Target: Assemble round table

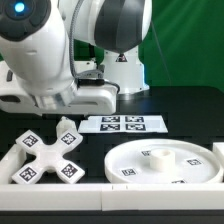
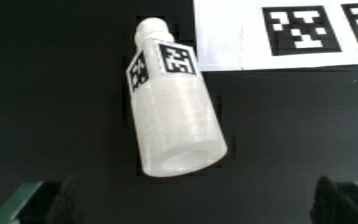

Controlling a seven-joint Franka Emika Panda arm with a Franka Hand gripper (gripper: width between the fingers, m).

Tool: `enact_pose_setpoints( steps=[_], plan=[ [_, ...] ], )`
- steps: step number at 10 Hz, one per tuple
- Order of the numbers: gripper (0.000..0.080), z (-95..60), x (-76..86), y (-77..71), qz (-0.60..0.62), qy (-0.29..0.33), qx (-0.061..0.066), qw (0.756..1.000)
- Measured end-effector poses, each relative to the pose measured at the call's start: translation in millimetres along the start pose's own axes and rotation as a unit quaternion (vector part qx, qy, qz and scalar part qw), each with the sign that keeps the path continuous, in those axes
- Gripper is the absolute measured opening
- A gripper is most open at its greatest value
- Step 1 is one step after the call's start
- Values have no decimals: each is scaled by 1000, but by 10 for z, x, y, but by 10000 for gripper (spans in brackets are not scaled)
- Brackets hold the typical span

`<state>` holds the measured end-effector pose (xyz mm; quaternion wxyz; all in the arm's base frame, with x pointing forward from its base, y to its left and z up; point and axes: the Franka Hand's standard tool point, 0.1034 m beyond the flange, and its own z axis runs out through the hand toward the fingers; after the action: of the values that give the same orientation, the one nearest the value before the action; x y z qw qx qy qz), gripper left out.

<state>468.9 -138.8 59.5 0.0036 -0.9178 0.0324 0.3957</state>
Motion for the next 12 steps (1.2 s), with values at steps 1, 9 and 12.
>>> enact_pose_setpoints(
  steps=[1,9,12],
  plan=[
    [648,104,22,23,3,-3,-2,1000],
    [648,448,35,44,18,7,-12,1000],
    [648,589,28,52,19,9,-14,1000]
  ],
)
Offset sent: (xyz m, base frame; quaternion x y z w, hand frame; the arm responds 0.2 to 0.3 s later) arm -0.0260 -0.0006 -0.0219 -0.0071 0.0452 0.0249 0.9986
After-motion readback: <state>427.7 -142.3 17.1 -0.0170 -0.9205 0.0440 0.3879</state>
